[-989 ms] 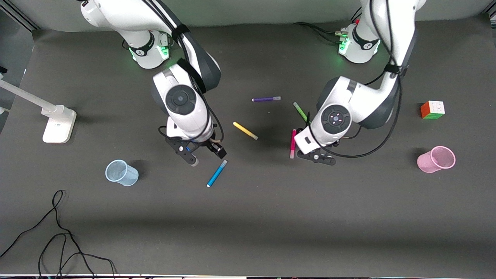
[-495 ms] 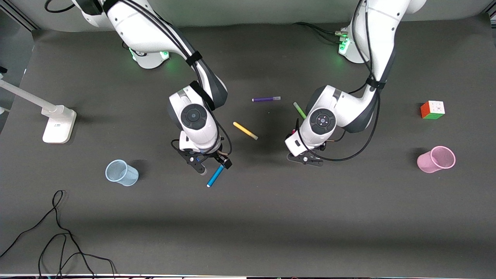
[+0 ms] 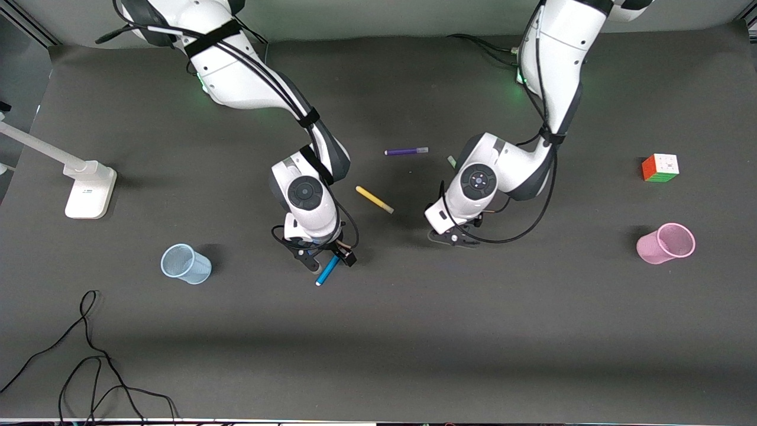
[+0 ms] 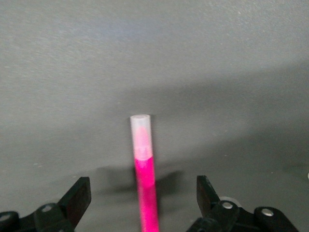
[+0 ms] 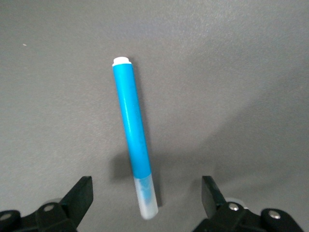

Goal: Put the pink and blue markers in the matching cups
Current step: 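Grasp the blue marker with the right gripper while the left gripper grasps pink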

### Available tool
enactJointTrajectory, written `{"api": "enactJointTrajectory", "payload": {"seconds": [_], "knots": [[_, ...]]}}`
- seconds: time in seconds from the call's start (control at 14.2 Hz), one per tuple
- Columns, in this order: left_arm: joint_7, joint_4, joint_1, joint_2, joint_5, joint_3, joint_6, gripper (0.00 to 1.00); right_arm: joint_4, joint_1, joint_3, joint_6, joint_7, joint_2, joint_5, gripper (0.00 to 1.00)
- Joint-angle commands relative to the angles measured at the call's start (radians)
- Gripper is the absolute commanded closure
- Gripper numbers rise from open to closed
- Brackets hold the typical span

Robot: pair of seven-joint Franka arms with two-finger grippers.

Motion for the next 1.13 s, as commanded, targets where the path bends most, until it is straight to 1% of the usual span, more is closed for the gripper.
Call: {"api": "enactJointTrajectory", "payload": {"seconds": [0.0, 0.07, 0.14, 0.21, 0.28, 0.35, 0.42, 0.49, 0.64, 0.71, 0.85, 0.99, 1.06], "knots": [[-0.019, -0.022, -0.014, -0.004, -0.013, 0.011, 0.031, 0.04, 0.002, 0.008, -0.002, 0.021, 0.024, 0.009, 0.006, 0.0], [-0.019, -0.025, -0.014, -0.002, -0.013, 0.011, 0.04, 0.03, 0.002, 0.008, -0.002, 0.022, 0.024, 0.009, 0.008, 0.02], [-0.019, -0.035, -0.014, -0.002, -0.013, 0.011, 0.054, 0.04, 0.002, 0.006, -0.002, 0.022, 0.024, 0.009, 0.008, 0.1], [-0.019, -0.04, -0.012, -0.001, -0.013, 0.011, 0.063, 0.1, 0.003, 0.006, -0.002, 0.022, 0.023, 0.009, 0.008, 0.17], [-0.019, -0.043, -0.012, -0.001, -0.013, 0.011, 0.063, 0.13, 0.003, 0.006, -0.002, 0.022, 0.023, 0.009, 0.008, 0.25], [-0.017, -0.046, -0.009, -0.001, -0.013, 0.011, 0.063, 0.2, 0.003, 0.005, -0.002, 0.021, 0.015, 0.009, 0.008, 0.34], [-0.017, -0.051, -0.009, -0.001, -0.013, 0.011, 0.063, 0.37, 0.003, 0.005, -0.002, 0.021, 0.011, 0.009, 0.008, 0.44], [-0.016, -0.051, -0.009, -0.001, -0.012, 0.011, 0.063, 0.56, 0.003, 0.0, -0.002, 0.019, 0.009, 0.009, 0.008, 0.51], [-0.014, -0.051, -0.008, -0.001, -0.01, 0.011, 0.063, 0.96, 0.005, -0.001, -0.002, 0.018, 0.006, 0.008, 0.006, 0.64], [-0.016, -0.051, -0.008, -0.001, -0.01, 0.011, 0.062, 1.0, 0.006, -0.003, -0.001, 0.016, 0.003, 0.008, 0.006, 0.7], [-0.009, -0.048, 0.005, -0.007, -0.01, 0.011, 0.048, 1.0, 0.006, -0.003, -0.002, 0.015, 0.003, 0.008, 0.005, 0.8], [-0.005, -0.049, 0.011, -0.042, -0.01, 0.016, 0.025, 1.0, 0.008, -0.003, -0.002, 0.013, 0.001, 0.008, 0.005, 0.86], [-0.003, -0.043, 0.023, -0.068, -0.01, 0.016, -0.013, 1.0, 0.008, -0.003, -0.002, 0.013, 0.001, 0.006, 0.005, 0.87]]}}
